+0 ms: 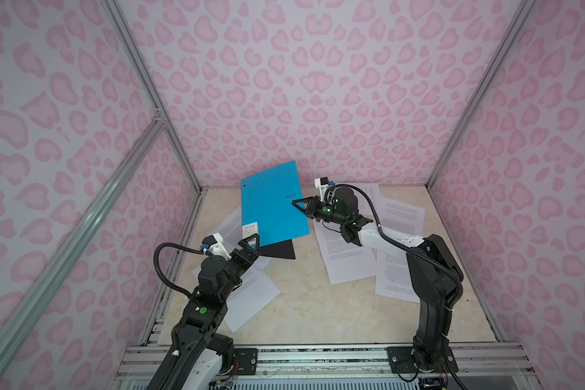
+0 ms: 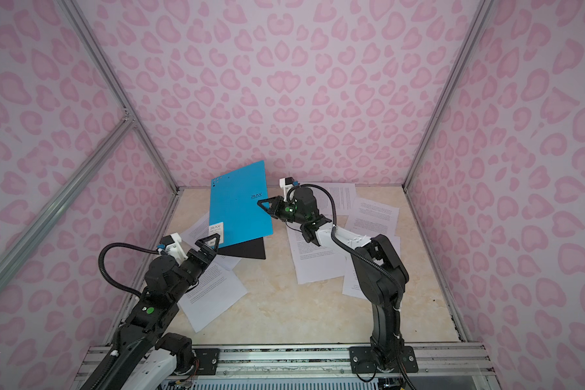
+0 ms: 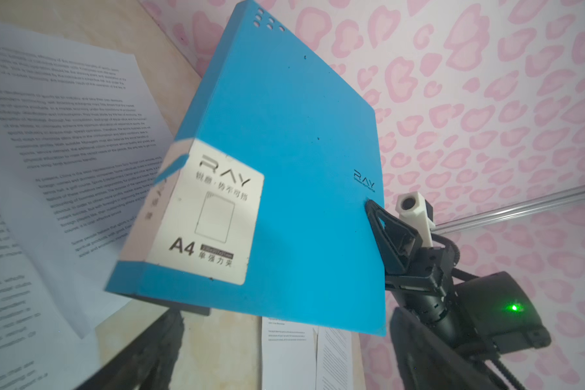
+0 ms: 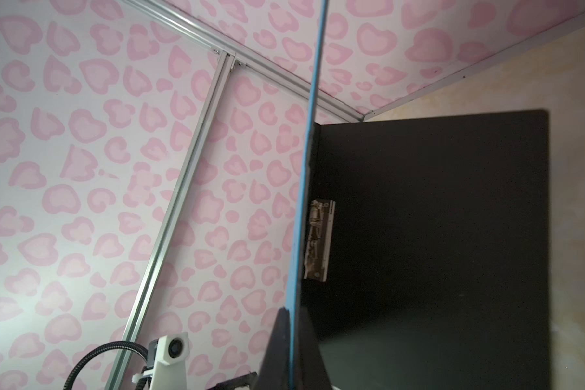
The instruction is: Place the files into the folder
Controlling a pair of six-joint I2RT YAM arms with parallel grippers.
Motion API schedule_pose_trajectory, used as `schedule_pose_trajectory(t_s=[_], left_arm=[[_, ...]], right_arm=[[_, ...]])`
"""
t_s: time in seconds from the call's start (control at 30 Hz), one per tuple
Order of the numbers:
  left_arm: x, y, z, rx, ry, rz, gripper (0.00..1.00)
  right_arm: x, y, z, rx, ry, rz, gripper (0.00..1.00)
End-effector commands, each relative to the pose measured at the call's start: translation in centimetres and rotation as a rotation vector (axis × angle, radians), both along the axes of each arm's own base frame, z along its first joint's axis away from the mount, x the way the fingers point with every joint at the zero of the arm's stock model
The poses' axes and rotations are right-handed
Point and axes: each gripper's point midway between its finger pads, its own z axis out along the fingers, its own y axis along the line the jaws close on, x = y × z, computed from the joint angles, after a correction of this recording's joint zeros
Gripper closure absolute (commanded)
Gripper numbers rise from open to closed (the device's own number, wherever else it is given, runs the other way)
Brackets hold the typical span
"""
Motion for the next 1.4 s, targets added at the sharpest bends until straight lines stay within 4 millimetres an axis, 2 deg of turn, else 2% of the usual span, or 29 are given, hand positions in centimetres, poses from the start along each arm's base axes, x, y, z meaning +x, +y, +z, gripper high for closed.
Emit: schedule_pose_trajectory(t_s=[0.0, 0.07, 0.1, 0.17, 0.23, 0.33, 0.4, 0.53, 0.6, 0.63, 0.7, 0.8, 0.83, 0.87, 0.97, 1.1, 1.2, 1.37], left_arm=[[-2.4, 0.2, -2.5, 0.176, 0.108, -0.075, 0.02], [-3.2, 0.4, -2.0, 0.198, 0.109, -0.080, 0.03], [-3.5, 0.9, -1.8, 0.208, 0.111, -0.059, 0.03], [-3.5, 1.9, -1.8, 0.225, 0.121, -0.007, 0.00], [-3.0, 2.3, -2.1, 0.244, 0.150, 0.016, 0.02], [-1.3, 2.5, -3.6, 0.242, 0.256, 0.027, 0.03], [0.1, 3.1, -4.4, 0.165, 0.278, 0.042, 0.04], [2.5, 5.7, -5.3, 0.044, 0.297, 0.120, 0.04], [4.1, 5.7, -5.8, 0.023, 0.304, 0.094, 0.03], [5.1, 5.1, -5.7, 0.023, 0.297, 0.050, 0.03], [7.1, 3.4, -7.1, -0.013, 0.325, -0.048, 0.01], [8.8, 1.3, -8.9, -0.019, 0.349, -0.124, 0.01], [9.1, 0.5, -9.1, -0.020, 0.349, -0.150, 0.01], [9.4, -0.5, -9.1, -0.024, 0.343, -0.180, 0.01], [9.5, -3.2, -8.2, -0.012, 0.317, -0.262, 0.02], [9.0, -5.6, -6.0, 0.007, 0.260, -0.329, 0.02], [8.5, -8.3, -4.3, 0.009, 0.219, -0.418, 0.02], [8.5, -12.1, -3.0, -0.006, 0.190, -0.515, 0.02]], right_arm=[[0.4, -0.1, 0.7, -0.050, -0.036, 0.003, 1.00], [0.1, -0.1, 1.6, -0.060, -0.047, 0.018, 1.00], [0.0, 0.0, 3.6, -0.053, -0.080, 0.022, 1.00], [-0.7, 0.0, 5.5, -0.055, -0.112, 0.039, 1.00], [-1.5, -0.3, 7.2, -0.051, -0.138, 0.050, 1.00], [-3.0, -1.0, 9.7, -0.051, -0.173, 0.067, 1.00], [-4.2, -1.8, 11.1, -0.063, -0.195, 0.066, 1.00], [-5.6, -3.2, 12.3, -0.080, -0.214, 0.056, 1.00], [-6.1, -3.6, 12.5, -0.083, -0.214, 0.056, 1.00], [-6.3, -3.7, 12.6, -0.082, -0.213, 0.057, 1.00], [-6.7, -3.9, 12.8, -0.071, -0.217, 0.064, 1.00], [-6.9, -4.4, 13.9, -0.045, -0.234, 0.058, 1.00], [-6.9, -4.4, 12.7, -0.055, -0.209, 0.059, 1.00], [-7.0, -4.5, 12.9, -0.051, -0.212, 0.060, 1.00], [-6.9, -4.7, 13.7, -0.045, -0.225, 0.055, 1.00], [-7.1, -5.2, 13.7, -0.053, -0.220, 0.054, 1.00], [-7.2, -6.5, 15.1, -0.047, -0.244, 0.023, 1.00], [-7.7, -9.0, 15.7, -0.067, -0.238, -0.030, 1.00]])
